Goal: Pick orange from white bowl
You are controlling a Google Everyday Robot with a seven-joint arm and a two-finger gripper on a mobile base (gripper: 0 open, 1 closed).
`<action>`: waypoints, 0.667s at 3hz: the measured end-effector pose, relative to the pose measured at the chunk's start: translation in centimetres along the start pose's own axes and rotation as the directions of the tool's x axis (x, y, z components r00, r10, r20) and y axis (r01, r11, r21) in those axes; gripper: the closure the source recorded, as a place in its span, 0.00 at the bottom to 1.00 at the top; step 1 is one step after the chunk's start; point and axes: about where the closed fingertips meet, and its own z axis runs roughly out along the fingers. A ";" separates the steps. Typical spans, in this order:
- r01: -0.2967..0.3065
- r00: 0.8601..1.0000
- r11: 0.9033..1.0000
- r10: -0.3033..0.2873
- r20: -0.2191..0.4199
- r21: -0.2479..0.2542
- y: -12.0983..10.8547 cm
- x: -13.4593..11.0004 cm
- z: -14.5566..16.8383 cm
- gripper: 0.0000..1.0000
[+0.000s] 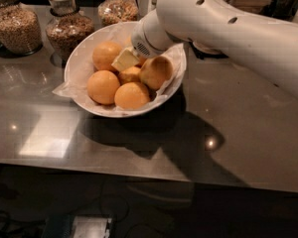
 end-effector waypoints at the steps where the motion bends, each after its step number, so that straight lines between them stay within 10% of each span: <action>1: 0.000 1.000 1.000 0.000 0.000 0.000 0.0 0.0 0.0 1.00; 2: 0.000 1.000 1.000 0.000 0.000 0.000 0.0 0.0 0.0 1.00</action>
Offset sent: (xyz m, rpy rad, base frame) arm 0.0000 0.0000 0.0000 0.0000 0.0000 0.0000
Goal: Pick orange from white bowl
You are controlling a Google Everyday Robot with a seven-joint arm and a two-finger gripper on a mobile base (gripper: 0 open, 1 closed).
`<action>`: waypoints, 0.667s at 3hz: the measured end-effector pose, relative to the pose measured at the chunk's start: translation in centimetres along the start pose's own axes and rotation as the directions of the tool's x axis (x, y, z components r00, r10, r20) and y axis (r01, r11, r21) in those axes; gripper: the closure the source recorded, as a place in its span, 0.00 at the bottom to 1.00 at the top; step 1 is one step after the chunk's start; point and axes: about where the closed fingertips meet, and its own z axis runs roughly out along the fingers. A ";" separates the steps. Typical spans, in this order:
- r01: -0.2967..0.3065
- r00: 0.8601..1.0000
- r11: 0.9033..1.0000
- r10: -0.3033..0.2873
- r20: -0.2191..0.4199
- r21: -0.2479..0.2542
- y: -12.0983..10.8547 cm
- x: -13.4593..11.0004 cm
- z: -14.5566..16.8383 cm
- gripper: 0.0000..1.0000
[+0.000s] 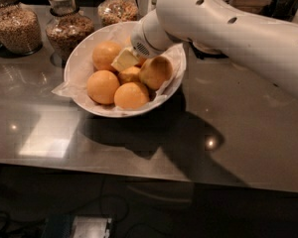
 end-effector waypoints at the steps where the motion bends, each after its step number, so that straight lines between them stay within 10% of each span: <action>1: 0.000 1.000 1.000 0.000 0.000 0.000 -0.1 0.0 -0.1 1.00; 2: 0.002 1.000 1.000 -0.002 -0.011 0.009 -0.3 0.1 -0.2 1.00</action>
Offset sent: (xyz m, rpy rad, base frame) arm 0.0431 -0.1107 0.0208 -0.7277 -0.1541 -0.5854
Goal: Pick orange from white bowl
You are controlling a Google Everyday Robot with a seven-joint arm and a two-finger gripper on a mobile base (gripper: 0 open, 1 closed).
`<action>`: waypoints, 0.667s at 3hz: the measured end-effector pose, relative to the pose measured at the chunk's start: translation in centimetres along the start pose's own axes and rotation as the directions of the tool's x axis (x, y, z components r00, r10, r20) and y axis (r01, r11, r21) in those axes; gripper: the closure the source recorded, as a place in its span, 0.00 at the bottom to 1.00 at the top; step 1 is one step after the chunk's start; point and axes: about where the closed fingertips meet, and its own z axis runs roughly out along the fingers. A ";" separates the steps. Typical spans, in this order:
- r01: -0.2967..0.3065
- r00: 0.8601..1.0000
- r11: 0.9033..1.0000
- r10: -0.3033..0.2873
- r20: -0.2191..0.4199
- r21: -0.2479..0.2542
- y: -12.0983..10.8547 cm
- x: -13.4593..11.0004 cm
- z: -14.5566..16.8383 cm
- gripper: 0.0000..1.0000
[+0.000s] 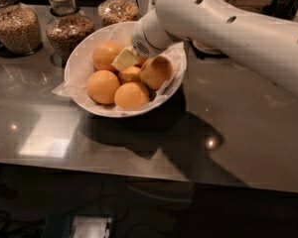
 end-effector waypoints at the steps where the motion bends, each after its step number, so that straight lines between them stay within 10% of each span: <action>1: 0.008 0.999 1.000 -0.007 -0.036 0.028 -0.5 0.4 0.0 1.00; 2: 0.008 0.999 1.000 -0.007 -0.036 0.028 -0.5 0.3 -0.1 1.00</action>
Offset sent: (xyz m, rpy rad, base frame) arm 0.0243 -0.1473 0.0564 -1.1438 -0.0990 -0.6869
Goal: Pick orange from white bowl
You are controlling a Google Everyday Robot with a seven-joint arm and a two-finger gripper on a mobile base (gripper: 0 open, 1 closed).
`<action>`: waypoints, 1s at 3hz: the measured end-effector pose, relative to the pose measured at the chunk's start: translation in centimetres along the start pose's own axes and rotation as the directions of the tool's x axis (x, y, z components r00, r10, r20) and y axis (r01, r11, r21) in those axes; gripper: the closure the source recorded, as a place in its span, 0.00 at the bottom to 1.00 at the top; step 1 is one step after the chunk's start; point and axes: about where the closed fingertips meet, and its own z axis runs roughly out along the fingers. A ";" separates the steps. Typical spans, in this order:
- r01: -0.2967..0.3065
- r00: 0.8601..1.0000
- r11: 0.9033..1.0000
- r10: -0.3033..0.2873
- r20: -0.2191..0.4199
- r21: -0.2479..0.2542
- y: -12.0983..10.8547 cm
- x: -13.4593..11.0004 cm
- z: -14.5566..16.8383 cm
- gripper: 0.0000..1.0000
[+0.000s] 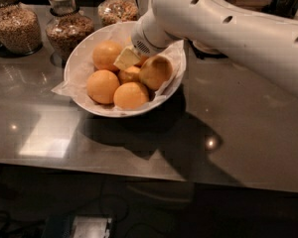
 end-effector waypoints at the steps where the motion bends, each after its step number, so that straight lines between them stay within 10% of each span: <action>1: 0.007 1.000 1.000 -0.006 -0.018 0.011 -0.2 0.1 -0.1 1.00; 3: 0.023 0.992 0.999 -0.018 -0.127 0.041 0.0 1.9 -1.8 1.00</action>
Offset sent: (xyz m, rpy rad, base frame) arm 0.0340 -0.1353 0.1012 -1.4133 -0.2071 -0.6536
